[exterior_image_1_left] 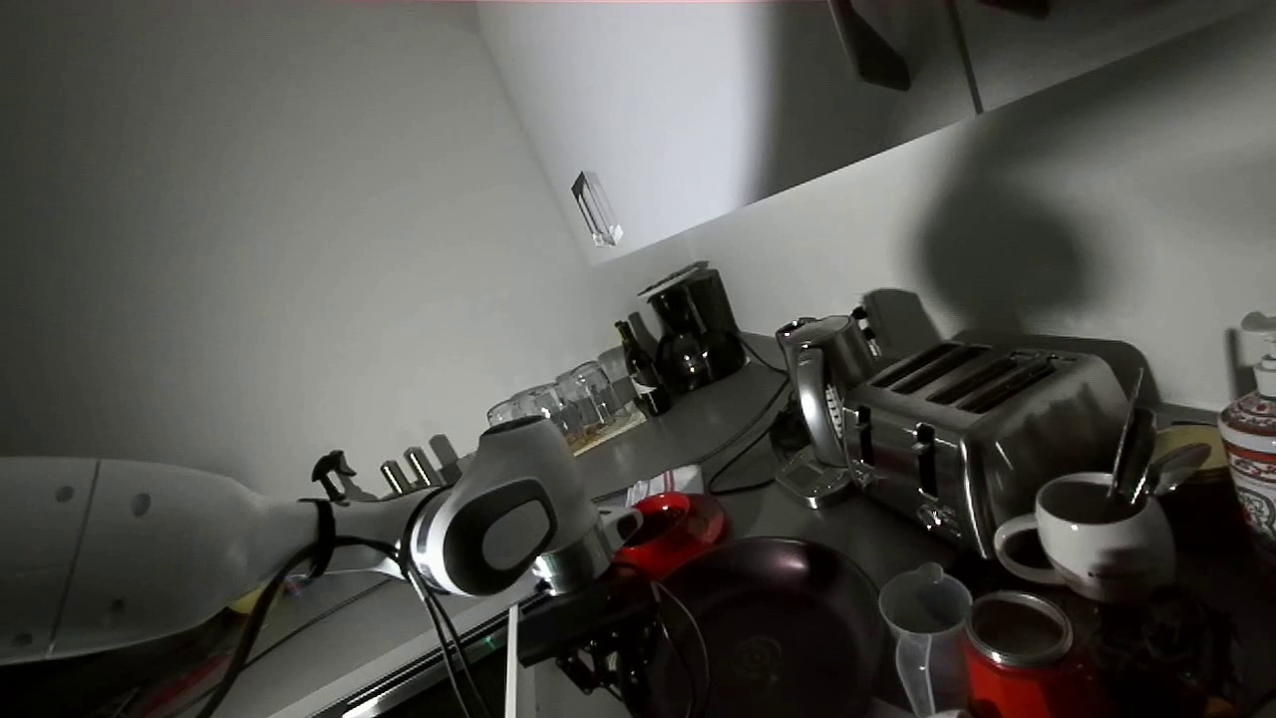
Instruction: Move the pan slightly to the right on the counter
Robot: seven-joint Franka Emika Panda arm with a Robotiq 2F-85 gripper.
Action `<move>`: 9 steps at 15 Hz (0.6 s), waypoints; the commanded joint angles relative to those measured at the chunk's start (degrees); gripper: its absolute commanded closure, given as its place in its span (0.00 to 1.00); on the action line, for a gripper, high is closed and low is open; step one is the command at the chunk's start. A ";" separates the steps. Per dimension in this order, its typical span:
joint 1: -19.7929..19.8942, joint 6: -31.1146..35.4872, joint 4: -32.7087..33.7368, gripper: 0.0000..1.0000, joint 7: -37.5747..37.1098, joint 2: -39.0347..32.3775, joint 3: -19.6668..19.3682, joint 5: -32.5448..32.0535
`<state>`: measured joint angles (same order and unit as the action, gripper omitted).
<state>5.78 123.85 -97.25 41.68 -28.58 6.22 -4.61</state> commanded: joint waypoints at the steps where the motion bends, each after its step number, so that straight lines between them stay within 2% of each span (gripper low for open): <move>1: 0.76 1.58 -5.63 0.93 0.38 3.31 0.31 3.31; 9: 0.25 2.55 -8.82 0.93 0.42 5.04 0.19 2.79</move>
<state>5.87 126.10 -102.01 41.69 -25.82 6.19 -4.43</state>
